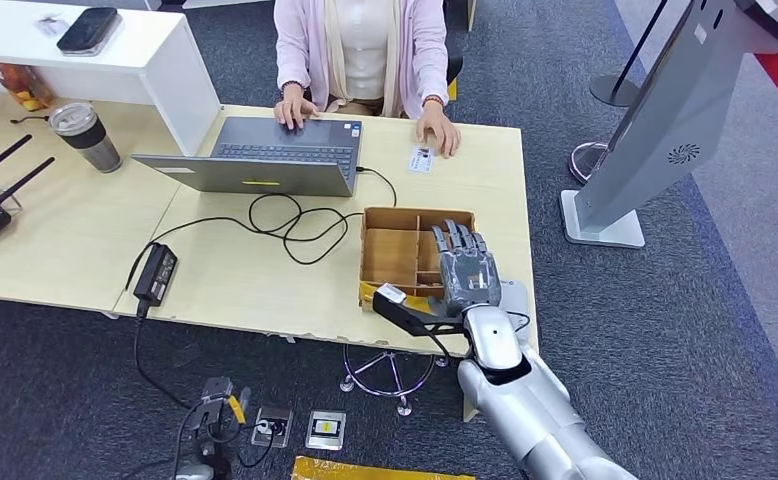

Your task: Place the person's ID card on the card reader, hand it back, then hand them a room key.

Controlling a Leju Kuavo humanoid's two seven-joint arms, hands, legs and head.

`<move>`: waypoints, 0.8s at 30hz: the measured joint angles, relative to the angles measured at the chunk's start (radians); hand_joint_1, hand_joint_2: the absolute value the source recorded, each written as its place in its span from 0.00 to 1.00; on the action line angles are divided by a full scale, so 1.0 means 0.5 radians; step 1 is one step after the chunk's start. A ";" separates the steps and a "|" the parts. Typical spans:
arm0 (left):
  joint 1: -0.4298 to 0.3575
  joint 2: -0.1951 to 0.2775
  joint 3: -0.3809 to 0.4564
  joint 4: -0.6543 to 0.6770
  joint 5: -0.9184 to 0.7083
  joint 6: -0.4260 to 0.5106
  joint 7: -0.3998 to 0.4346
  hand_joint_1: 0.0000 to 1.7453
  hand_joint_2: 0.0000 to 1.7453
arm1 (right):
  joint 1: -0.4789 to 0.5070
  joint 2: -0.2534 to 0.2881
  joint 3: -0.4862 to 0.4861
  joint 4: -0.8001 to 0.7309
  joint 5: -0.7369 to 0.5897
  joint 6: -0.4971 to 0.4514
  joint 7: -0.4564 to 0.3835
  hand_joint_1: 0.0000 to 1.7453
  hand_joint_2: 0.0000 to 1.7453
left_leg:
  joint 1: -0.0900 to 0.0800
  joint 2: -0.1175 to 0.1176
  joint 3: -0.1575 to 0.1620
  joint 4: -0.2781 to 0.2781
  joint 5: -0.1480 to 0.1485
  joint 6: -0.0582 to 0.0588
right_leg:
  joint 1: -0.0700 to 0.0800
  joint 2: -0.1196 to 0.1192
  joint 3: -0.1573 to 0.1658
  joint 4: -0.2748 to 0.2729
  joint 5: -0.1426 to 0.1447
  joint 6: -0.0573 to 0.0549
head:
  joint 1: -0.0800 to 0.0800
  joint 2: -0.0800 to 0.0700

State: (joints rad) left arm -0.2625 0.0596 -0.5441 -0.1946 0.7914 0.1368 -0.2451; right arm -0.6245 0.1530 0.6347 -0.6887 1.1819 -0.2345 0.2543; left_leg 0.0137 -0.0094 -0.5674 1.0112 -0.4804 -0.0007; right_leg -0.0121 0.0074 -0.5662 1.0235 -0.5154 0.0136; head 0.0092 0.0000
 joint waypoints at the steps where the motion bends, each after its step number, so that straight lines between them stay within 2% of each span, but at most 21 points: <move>1: 0.002 0.000 0.000 0.000 -0.001 0.000 -0.001 0.00 0.00 | 0.001 -0.008 -0.007 -0.012 0.002 0.014 0.004 0.00 1.00 | 0.000 0.000 0.000 0.000 0.000 0.000 | 0.000 0.000 0.000 0.000 0.000 0.000 | 0.000 0.000; 24: 0.002 0.000 0.003 0.002 -0.078 -0.005 0.000 0.00 0.00 | 0.059 -0.124 -0.097 -0.245 -0.046 0.155 0.049 0.00 1.00 | 0.000 0.000 0.001 0.000 0.000 0.000 | 0.000 0.001 0.000 0.000 0.000 0.000 | 0.000 0.000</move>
State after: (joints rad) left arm -0.2617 0.0595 -0.5425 -0.1934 0.7524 0.1343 -0.2451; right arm -0.5951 0.0910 0.5862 -0.8112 1.1591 -0.1571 0.2788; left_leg 0.0137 -0.0092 -0.5669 1.0113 -0.4804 -0.0007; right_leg -0.0121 0.0080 -0.5662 1.0234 -0.5152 0.0137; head 0.0092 0.0000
